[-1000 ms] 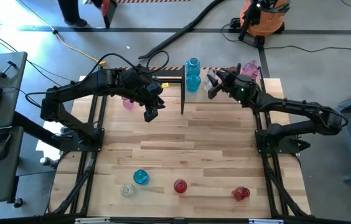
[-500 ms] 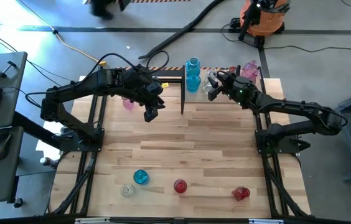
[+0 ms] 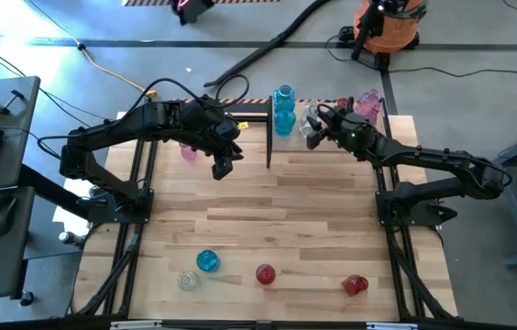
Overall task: Sort vases onto shelf
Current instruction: Put the top transparent vase on the shelf aligned with the other transparent vase
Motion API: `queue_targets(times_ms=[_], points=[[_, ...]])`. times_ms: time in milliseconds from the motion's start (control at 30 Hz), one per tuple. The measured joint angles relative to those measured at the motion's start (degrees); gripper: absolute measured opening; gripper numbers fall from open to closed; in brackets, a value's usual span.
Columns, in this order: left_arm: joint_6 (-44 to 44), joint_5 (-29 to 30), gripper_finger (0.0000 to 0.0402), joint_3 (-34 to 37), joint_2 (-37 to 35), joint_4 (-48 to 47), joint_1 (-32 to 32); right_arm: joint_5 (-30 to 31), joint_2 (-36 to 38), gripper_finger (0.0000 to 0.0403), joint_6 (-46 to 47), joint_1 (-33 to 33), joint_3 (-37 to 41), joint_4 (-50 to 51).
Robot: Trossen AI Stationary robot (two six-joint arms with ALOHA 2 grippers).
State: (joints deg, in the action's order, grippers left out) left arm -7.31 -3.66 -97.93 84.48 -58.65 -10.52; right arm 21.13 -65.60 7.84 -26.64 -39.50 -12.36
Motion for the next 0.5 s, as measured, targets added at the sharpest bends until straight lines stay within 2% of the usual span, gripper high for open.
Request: queue_targets(times_ms=[500], points=[[-0.11, 0.00, 0.0086, 0.00, 0.01, 0.00, 0.00, -0.12, 0.00, 0.0142, -0.25, -0.01, -0.57, -1.49]])
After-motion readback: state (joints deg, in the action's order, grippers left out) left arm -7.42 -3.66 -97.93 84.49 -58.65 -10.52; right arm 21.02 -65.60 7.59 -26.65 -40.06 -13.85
